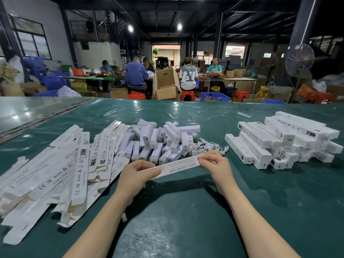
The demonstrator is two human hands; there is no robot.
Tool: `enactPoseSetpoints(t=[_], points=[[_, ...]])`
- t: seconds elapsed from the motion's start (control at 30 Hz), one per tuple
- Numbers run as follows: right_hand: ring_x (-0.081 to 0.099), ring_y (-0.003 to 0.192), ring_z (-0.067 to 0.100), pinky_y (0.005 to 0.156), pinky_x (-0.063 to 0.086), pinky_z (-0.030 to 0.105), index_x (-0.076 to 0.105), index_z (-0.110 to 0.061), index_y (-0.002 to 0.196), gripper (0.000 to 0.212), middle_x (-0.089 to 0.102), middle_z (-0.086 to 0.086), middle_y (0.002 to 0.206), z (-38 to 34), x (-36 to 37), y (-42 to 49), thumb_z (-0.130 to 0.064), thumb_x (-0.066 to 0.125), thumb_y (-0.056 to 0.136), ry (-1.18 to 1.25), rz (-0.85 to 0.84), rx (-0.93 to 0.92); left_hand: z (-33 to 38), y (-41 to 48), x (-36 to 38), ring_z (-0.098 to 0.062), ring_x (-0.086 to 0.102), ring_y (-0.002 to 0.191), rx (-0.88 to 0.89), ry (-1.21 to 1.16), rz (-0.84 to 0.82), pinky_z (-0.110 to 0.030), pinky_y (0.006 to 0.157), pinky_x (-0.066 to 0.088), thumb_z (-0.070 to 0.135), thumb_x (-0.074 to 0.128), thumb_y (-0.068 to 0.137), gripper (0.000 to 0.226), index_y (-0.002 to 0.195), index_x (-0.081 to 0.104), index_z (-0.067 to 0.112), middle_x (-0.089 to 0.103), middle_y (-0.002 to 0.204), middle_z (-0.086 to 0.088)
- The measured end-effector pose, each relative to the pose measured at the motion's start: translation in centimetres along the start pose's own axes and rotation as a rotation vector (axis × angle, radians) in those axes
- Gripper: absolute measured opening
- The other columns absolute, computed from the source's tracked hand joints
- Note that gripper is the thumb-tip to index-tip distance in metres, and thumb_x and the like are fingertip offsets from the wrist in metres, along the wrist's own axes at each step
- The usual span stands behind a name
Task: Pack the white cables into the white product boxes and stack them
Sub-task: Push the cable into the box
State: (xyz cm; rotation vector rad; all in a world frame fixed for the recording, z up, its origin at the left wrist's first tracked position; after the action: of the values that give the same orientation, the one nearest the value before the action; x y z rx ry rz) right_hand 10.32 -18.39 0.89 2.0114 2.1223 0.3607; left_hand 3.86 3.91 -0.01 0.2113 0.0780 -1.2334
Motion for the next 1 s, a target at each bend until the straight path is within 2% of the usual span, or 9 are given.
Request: enactPoseSetpoints(t=[0.17, 0.27, 0.37, 0.5, 0.6, 0.67, 0.77, 0.9, 1.0], points=[[0.059, 0.057, 0.007, 0.060, 0.053, 0.016, 0.071, -0.013, 0.061, 0.037, 0.068, -0.004, 0.061, 1.3, 0.7, -0.2, 0.006, 0.054, 0.086, 0.281, -0.028, 0.263, 0.0, 0.0, 0.2, -0.006, 0.044, 0.040, 0.010, -0.003, 0.009, -0.015, 0.041, 0.037, 0.018, 0.077, 0.071, 0.012, 0.079, 0.069, 0.013, 0.067, 0.070, -0.002], [0.053, 0.061, 0.014, 0.060, 0.052, 0.021, 0.067, -0.014, 0.072, 0.024, 0.061, 0.002, 0.063, 0.7, 0.4, -0.4, 0.006, 0.060, 0.083, 0.141, 0.114, 0.126, 0.0, 0.1, 0.2, -0.009, 0.043, 0.038, 0.016, 0.007, -0.020, -0.014, 0.040, 0.036, 0.019, 0.076, 0.072, 0.011, 0.080, 0.069, 0.014, 0.067, 0.068, 0.001], [0.045, 0.063, 0.014, 0.070, 0.054, 0.033, 0.064, -0.020, 0.101, 0.031, 0.046, 0.000, 0.063, 0.0, 0.4, -0.6, 0.005, 0.060, 0.083, -0.012, 0.157, -0.016, -0.1, 0.2, 0.1, -0.009, 0.044, 0.042, 0.003, -0.028, -0.026, -0.016, 0.042, 0.038, 0.018, 0.075, 0.074, 0.009, 0.080, 0.070, 0.012, 0.068, 0.073, -0.001], [0.057, 0.067, 0.014, 0.067, 0.057, 0.024, 0.058, -0.006, 0.123, 0.035, 0.063, -0.001, 0.074, 0.1, 1.0, -0.6, 0.001, 0.053, 0.090, 0.152, 0.072, 0.093, -0.3, 0.4, 0.0, -0.010, 0.043, 0.043, -0.006, -0.066, -0.026, -0.017, 0.042, 0.038, 0.016, 0.074, 0.075, 0.008, 0.080, 0.071, 0.011, 0.069, 0.077, -0.005], [0.061, 0.066, 0.009, 0.068, 0.056, 0.022, 0.051, -0.014, 0.128, 0.038, 0.066, -0.002, 0.082, 0.1, 1.4, -0.7, 0.000, 0.050, 0.092, 0.207, 0.065, 0.093, -0.3, 0.4, 0.0, -0.012, 0.045, 0.047, 0.002, -0.067, -0.017, -0.018, 0.042, 0.038, 0.017, 0.075, 0.074, 0.010, 0.080, 0.071, 0.011, 0.069, 0.078, -0.006], [0.063, 0.070, 0.008, 0.073, 0.056, 0.024, 0.049, -0.017, 0.127, 0.038, 0.068, -0.005, 0.080, 0.2, 1.5, -0.8, -0.002, 0.050, 0.092, 0.200, 0.066, 0.065, -0.4, 0.3, 0.0, -0.012, 0.047, 0.049, 0.005, -0.061, -0.013, -0.018, 0.042, 0.039, 0.018, 0.075, 0.074, 0.011, 0.081, 0.071, 0.010, 0.069, 0.078, -0.006], [0.064, 0.066, 0.002, 0.069, 0.055, 0.017, 0.065, -0.004, 0.108, 0.021, 0.070, -0.007, 0.076, 0.1, 1.5, -0.9, 0.000, 0.052, 0.091, 0.201, 0.049, 0.043, -0.4, 0.3, 0.0, -0.014, 0.047, 0.051, 0.010, -0.054, -0.009, -0.019, 0.043, 0.039, 0.018, 0.076, 0.074, 0.011, 0.080, 0.071, 0.011, 0.069, 0.077, -0.006], [0.063, 0.065, 0.008, 0.067, 0.056, 0.020, 0.072, -0.013, 0.080, 0.019, 0.068, 0.000, 0.077, 0.0, 1.3, -0.8, -0.002, 0.058, 0.086, 0.282, 0.028, 0.071, -0.4, 0.3, 0.0, -0.016, 0.047, 0.051, 0.017, -0.049, -0.003, -0.020, 0.044, 0.040, 0.019, 0.076, 0.072, 0.010, 0.078, 0.071, 0.013, 0.069, 0.075, -0.005], [0.064, 0.065, 0.007, 0.066, 0.056, 0.021, 0.072, -0.009, 0.086, 0.014, 0.071, -0.004, 0.073, 0.0, 1.3, -0.8, -0.006, 0.058, 0.087, 0.284, -0.018, 0.082, -0.4, 0.3, 0.0, -0.017, 0.048, 0.054, 0.016, -0.051, 0.006, -0.021, 0.045, 0.040, 0.018, 0.077, 0.072, 0.009, 0.078, 0.071, 0.013, 0.070, 0.076, -0.006]])
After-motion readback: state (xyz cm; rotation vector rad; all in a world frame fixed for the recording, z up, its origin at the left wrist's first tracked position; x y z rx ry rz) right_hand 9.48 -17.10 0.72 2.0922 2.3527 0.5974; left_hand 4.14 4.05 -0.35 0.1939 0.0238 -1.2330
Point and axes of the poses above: each hand's wrist, its own y-axis towards the middle knuckle, its own x-axis out of the palm, z = x × y, the point moved 4 cm from there along y, towards the middle knuckle
